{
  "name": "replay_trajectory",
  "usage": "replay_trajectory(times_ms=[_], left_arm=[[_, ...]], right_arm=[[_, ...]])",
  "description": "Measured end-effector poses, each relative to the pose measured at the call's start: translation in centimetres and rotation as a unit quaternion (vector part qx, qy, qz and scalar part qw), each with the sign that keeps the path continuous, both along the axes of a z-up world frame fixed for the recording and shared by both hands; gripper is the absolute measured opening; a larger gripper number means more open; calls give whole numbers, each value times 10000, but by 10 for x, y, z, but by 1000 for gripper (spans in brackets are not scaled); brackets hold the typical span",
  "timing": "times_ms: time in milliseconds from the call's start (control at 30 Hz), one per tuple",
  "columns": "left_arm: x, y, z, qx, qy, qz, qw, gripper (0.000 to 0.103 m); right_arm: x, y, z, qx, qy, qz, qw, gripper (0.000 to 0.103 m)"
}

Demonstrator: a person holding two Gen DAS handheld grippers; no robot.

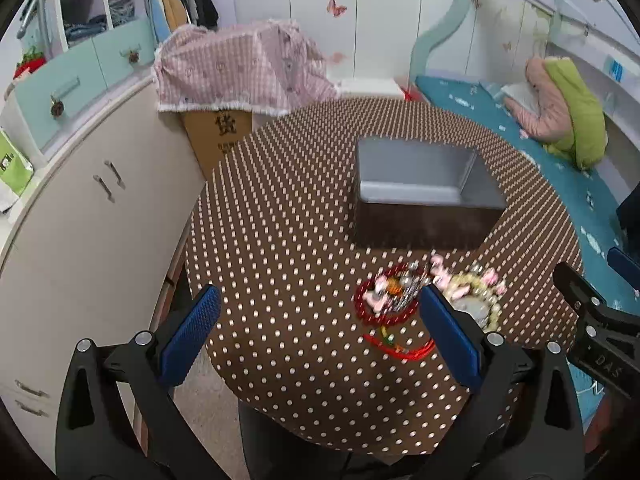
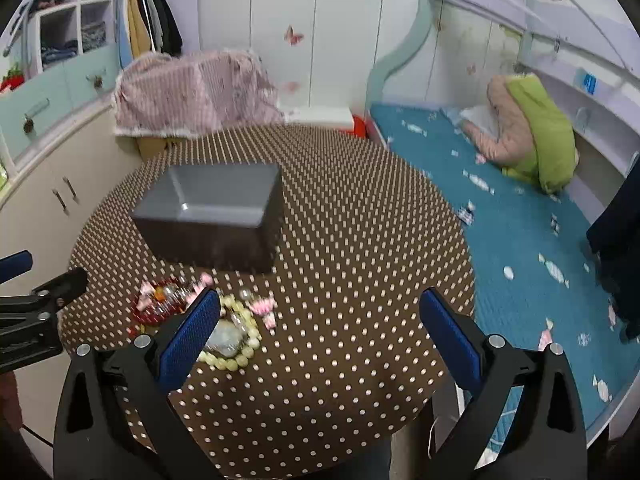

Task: Organize jewelry
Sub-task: 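Move both tools toward the jewelry pile beside the grey metal box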

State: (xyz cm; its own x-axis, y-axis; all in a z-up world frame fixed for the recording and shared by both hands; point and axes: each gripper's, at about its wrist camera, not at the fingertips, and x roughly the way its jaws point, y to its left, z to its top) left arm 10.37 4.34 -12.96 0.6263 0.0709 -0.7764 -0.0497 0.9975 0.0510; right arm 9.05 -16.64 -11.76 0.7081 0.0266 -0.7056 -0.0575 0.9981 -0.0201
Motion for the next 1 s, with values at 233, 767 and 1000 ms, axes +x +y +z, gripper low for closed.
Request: replay_trajectory(times_ms=[233,767,1000], left_arm=[[7,2,-29,-186,479,-128,9986,98],[29,11,-62,-528,987,0,9937,98],[49,18,-66,-537,1008,91,9934,98]], right_arm=[[7,2,-32,44,429,55,9991,96],[11,16,-61,-128,754,247,9968,96],[11,19,-62,-293,623,313,9971,96]])
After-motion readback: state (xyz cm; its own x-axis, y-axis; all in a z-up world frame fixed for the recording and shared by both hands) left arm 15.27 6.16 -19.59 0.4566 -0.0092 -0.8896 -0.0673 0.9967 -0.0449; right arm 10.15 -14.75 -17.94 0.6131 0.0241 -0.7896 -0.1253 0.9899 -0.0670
